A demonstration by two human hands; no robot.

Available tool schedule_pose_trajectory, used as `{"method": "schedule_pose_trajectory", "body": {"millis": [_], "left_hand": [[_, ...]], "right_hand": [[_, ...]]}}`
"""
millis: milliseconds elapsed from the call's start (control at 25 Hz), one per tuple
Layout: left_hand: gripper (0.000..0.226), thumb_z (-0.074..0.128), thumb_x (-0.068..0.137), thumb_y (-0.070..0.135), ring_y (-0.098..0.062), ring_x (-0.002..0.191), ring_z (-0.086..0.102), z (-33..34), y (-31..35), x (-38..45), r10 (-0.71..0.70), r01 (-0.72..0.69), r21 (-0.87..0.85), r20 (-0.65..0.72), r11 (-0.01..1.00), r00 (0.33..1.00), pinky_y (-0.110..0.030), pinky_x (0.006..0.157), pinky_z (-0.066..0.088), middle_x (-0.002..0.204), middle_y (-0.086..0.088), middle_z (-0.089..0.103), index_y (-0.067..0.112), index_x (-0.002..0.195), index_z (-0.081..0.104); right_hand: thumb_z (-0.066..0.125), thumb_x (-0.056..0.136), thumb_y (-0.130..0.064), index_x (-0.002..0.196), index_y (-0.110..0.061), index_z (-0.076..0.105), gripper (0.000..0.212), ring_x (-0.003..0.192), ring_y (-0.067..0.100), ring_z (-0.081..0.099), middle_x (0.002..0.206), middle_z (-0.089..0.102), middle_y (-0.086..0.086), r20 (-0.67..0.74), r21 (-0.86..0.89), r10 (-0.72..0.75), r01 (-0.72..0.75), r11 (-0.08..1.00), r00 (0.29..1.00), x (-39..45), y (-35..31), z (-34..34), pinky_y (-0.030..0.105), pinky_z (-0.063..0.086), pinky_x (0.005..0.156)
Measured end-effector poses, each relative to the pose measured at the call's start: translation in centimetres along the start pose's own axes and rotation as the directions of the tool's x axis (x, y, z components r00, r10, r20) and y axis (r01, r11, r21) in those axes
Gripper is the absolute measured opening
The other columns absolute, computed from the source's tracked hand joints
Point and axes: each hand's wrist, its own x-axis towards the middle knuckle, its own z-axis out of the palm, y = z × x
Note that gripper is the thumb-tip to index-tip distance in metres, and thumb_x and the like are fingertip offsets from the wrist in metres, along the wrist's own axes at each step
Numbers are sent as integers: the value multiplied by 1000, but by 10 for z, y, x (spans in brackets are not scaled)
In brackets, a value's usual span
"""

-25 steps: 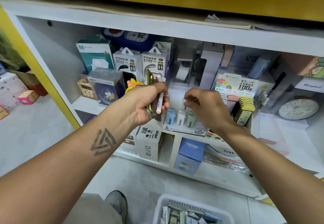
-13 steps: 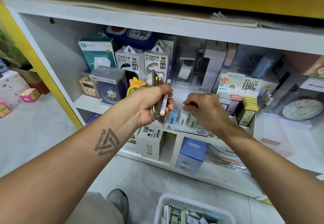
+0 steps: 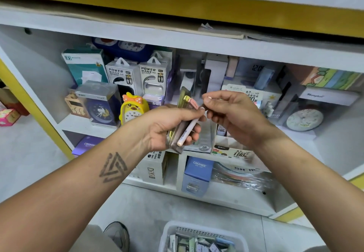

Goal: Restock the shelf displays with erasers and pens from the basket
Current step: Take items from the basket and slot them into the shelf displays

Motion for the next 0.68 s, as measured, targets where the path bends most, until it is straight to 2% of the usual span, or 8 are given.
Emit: {"method": "schedule_pose_trajectory", "body": {"millis": [120,200,240,320,400,480,560,680], "left_hand": [[25,69,86,33,-19,50,60,24,-1,9,-6,6,-31,15,1000,1000,-21,40,46,64,-8,62,8,90,65],[24,65,91,30,-18,49,59,36,-1,16,-22,22,-65,1,998,1000,-20,39,44,64,-9,62,7,94,65],[24,63,91,29,-17,49,57,44,0,19,-30,31,-77,7,997,1000,-19,39,43,65,-9,61,6,98,66],[26,62,89,26,-16,50,55,58,1,26,-39,43,-96,45,994,998,-19,40,42,67,-8,60,5,104,66],[31,62,86,24,-17,53,54,72,0,33,-37,49,-120,100,992,994,-19,42,42,70,-8,60,4,110,65],[32,62,85,21,-18,55,55,84,-3,40,-40,65,-166,147,984,988,-20,44,43,73,-11,61,4,113,63],[29,61,89,18,-20,57,59,94,-6,45,-38,72,-207,162,976,986,-22,44,46,81,-16,67,3,114,60],[21,57,96,17,-26,63,67,107,-10,54,-13,53,-221,178,974,984,-26,46,51,101,-25,70,0,108,58]], "right_hand": [[65,92,-1,108,2,69,17,55,12,59,71,69,8,-163,95,-32,48,994,986,-13,-13,-35,20,49,53],[62,93,2,106,1,68,14,50,12,56,65,68,5,-307,77,-93,122,990,947,-23,-25,-63,20,47,48],[62,93,2,105,0,66,13,49,12,55,63,68,4,-377,4,-141,153,988,915,-30,-30,-79,21,45,47],[66,92,0,101,-4,62,11,46,15,56,59,68,2,-453,-273,-284,172,947,845,-43,-36,-107,25,46,46],[68,91,-5,99,-9,59,13,50,19,62,60,69,3,-436,-564,-423,125,816,794,-51,-35,-131,31,52,52],[69,91,-11,99,-15,57,16,63,24,68,69,70,6,-382,-759,-511,54,649,770,-55,-30,-147,37,57,64],[67,92,-14,98,-20,54,16,74,25,70,76,71,6,-311,-868,-547,3,497,777,-56,-22,-156,34,57,71],[56,95,-12,100,-18,52,9,81,33,68,81,71,9,-233,-915,-538,5,404,810,-52,-7,-163,45,55,75]]}}
